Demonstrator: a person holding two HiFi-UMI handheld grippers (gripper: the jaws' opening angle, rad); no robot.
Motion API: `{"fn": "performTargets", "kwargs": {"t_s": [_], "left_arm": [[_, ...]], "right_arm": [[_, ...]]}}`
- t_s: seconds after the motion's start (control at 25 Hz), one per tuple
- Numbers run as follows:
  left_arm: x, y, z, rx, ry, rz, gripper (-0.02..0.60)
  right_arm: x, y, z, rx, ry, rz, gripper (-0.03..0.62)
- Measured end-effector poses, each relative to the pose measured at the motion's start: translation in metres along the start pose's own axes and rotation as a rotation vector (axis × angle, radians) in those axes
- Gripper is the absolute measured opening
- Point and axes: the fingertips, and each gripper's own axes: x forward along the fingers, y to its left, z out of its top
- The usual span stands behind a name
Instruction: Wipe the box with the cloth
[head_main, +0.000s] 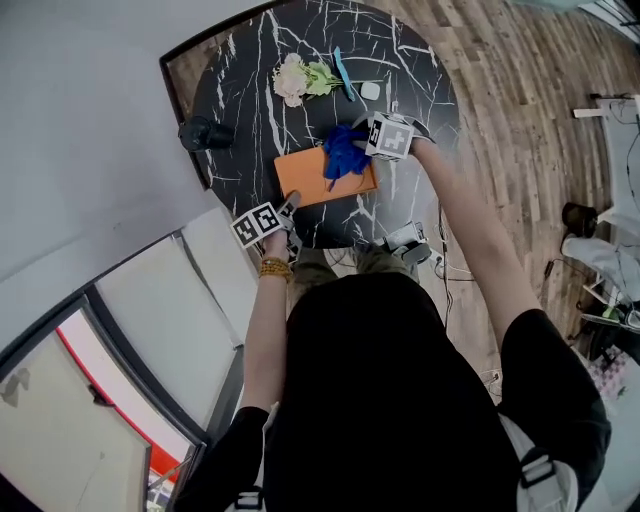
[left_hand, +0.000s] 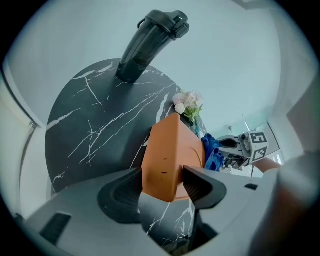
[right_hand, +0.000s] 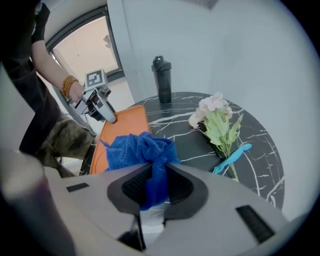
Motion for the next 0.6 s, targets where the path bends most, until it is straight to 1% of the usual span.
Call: {"fn": "performTargets", "kwargs": {"t_s": [0.04, 0.08, 0.12, 0.2, 0.28, 0.32, 0.44, 0.52, 0.56, 0.6], "left_arm": [[0.0, -0.001, -0.001, 0.011, -0.007, 0.021, 0.258], [-0.002, 0.0, 0.0, 0.04, -0.012, 0.051, 0.258], [-0.005, 0.001, 0.001, 0.088, -0.016, 0.09, 0.259], [-0.011, 0.0, 0.009, 0.215, -0.036, 0.166, 0.256], [-0.017, -0.018, 0.026, 0.367, -0.097, 0.199, 0.25], [-0.022, -0.035, 0.037, 0.456, -0.147, 0.194, 0.234], [-0.045, -0.1, 0.066, 0.763, -0.344, 0.119, 0.128], [-0.068, -0.149, 0.073, 0.96, -0.484, 0.041, 0.077], [-0.083, -0.173, 0.076, 1.042, -0.55, -0.006, 0.066], [-0.098, -0.193, 0.078, 1.107, -0.609, -0.055, 0.058]], "right_arm": [[-0.004, -0.001, 0.002, 0.037, -0.049, -0.038, 0.054], [-0.009, -0.002, 0.006, 0.09, -0.117, -0.087, 0.054], [-0.015, -0.002, 0.011, 0.154, -0.201, -0.146, 0.055], [-0.032, 0.002, 0.02, 0.274, -0.366, -0.29, 0.055], [-0.054, 0.014, 0.028, 0.331, -0.477, -0.455, 0.055], [-0.065, 0.021, 0.033, 0.345, -0.515, -0.542, 0.054], [-0.095, 0.044, 0.057, 0.417, -0.62, -0.766, 0.055], [-0.116, 0.059, 0.073, 0.48, -0.676, -0.882, 0.054], [-0.128, 0.065, 0.083, 0.506, -0.706, -0.931, 0.054], [-0.14, 0.071, 0.094, 0.524, -0.738, -0.976, 0.055]]}}
